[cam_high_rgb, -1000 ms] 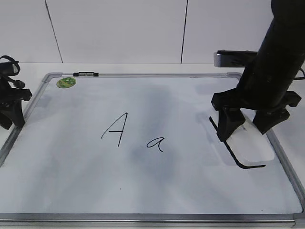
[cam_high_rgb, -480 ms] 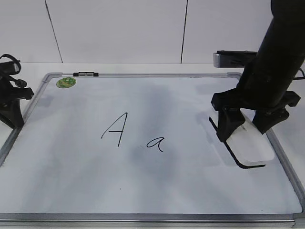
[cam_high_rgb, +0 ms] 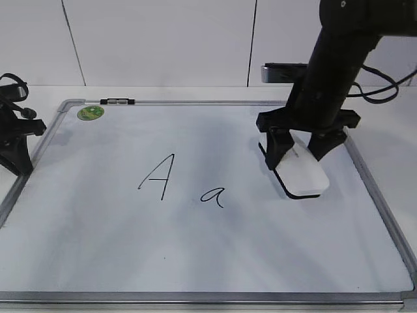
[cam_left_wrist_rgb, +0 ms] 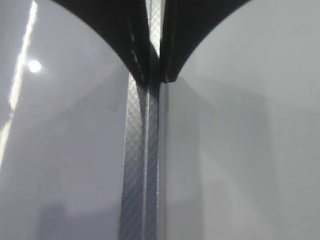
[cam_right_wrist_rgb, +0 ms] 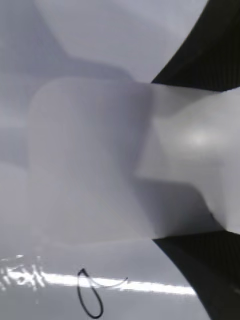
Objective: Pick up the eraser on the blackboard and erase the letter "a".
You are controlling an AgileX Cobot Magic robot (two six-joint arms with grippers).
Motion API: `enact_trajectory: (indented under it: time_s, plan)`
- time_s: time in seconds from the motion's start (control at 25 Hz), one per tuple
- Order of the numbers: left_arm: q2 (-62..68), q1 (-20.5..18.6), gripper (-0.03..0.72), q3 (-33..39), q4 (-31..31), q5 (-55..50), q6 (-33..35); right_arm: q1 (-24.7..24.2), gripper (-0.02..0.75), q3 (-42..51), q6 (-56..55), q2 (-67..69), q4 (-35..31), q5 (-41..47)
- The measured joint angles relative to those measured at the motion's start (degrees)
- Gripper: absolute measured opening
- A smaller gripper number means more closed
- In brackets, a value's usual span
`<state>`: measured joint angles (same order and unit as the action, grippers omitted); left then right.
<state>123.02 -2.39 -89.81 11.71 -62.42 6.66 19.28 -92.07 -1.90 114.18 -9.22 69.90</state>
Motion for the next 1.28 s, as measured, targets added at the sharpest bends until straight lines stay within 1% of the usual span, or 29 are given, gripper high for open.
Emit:
enact_trajectory:
  time_s: [0.16, 0.4, 0.52, 0.64, 0.88, 1.28]
  plan:
    - [0.0, 0.0, 0.027, 0.0, 0.1, 0.0, 0.0, 1.8, 0.538, -4.3, -0.1, 2.9, 2.1, -0.1]
    - [0.0, 0.0, 0.027, 0.0, 0.2, 0.1, 0.0, 9.1, 0.538, -4.8, -1.3, 5.3, 5.4, -0.1]
    - [0.0, 0.0, 0.027, 0.0, 0.4, 0.1, 0.0, 11.8, 0.538, -4.8, -1.9, 5.9, 6.9, -0.1]
    - [0.0, 0.0, 0.027, 0.0, 0.4, 0.1, 0.0, 13.4, 0.538, -4.8, -3.1, 6.1, 8.8, -0.1]
    - [0.0, 0.0, 0.027, 0.0, 0.6, 0.1, 0.0, 13.8, 0.538, -5.1, -4.2, 8.7, 10.4, -0.1]
    - [0.0, 0.0, 0.027, 0.0, 0.8, 0.1, 0.0, 14.2, 0.538, -6.4, -4.2, 11.2, 9.8, 1.0]
